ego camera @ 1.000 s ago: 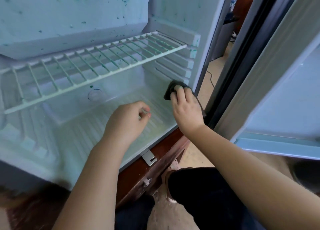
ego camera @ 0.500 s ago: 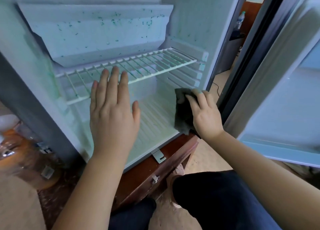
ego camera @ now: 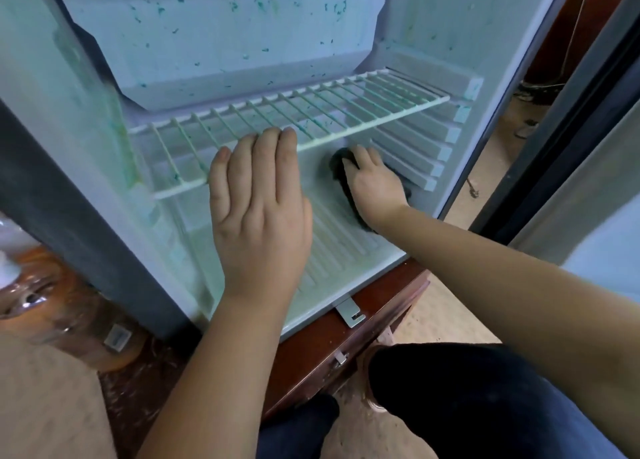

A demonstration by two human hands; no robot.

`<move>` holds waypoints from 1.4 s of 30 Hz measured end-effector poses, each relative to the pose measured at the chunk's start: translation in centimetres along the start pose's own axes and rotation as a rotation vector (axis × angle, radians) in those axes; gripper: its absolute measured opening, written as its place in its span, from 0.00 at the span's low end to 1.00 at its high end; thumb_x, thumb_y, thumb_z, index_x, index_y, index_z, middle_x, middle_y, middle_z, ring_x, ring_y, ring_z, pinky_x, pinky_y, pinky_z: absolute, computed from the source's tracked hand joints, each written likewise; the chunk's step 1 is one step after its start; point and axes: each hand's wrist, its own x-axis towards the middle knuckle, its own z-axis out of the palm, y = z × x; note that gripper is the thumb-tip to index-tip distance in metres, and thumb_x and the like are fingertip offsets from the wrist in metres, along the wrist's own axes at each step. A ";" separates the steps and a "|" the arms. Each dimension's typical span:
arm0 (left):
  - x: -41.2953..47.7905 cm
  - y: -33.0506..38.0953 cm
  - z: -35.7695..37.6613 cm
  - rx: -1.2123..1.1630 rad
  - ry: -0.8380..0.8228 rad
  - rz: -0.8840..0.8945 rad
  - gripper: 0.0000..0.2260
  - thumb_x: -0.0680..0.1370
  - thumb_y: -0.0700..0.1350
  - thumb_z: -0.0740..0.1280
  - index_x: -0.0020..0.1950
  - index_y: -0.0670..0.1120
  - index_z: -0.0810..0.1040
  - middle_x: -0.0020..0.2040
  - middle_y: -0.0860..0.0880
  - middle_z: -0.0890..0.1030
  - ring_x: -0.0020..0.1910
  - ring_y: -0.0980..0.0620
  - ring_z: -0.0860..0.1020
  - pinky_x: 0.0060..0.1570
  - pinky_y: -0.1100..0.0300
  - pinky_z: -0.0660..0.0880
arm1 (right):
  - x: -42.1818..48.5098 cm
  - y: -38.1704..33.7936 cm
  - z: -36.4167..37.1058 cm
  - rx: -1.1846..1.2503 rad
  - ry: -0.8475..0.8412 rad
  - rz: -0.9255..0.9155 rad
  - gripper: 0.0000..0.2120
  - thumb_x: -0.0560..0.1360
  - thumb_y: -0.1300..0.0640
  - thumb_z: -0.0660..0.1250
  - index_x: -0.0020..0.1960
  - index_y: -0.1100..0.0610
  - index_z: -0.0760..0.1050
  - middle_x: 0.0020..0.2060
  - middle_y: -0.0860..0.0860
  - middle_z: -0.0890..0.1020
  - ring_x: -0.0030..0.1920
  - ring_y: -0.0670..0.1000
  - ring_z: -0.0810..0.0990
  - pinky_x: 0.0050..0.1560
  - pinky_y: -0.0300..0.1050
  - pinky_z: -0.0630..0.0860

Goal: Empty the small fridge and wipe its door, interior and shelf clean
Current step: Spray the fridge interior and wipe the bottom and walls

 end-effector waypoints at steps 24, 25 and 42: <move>-0.2 0.3 1.9 0.094 0.152 -0.004 0.17 0.72 0.36 0.69 0.60 0.46 0.77 0.56 0.49 0.81 0.58 0.49 0.73 0.68 0.52 0.62 | 5.9 -2.8 5.8 -0.175 -0.232 0.263 0.20 0.80 0.63 0.55 0.72 0.63 0.63 0.75 0.60 0.51 0.64 0.57 0.66 0.47 0.45 0.71; -0.3 0.3 1.8 0.095 0.155 0.000 0.17 0.72 0.36 0.68 0.61 0.46 0.77 0.56 0.49 0.81 0.59 0.49 0.73 0.68 0.52 0.61 | 5.9 -3.0 5.9 -0.183 -0.269 0.262 0.19 0.80 0.62 0.56 0.71 0.63 0.65 0.74 0.60 0.53 0.65 0.57 0.66 0.50 0.45 0.72; 0.1 0.5 0.5 -0.006 0.053 -0.032 0.20 0.71 0.36 0.67 0.63 0.43 0.76 0.58 0.46 0.80 0.60 0.46 0.73 0.69 0.50 0.62 | -8.3 1.9 -2.3 -0.275 -0.536 0.299 0.12 0.79 0.64 0.59 0.60 0.64 0.73 0.57 0.59 0.76 0.51 0.57 0.79 0.38 0.45 0.71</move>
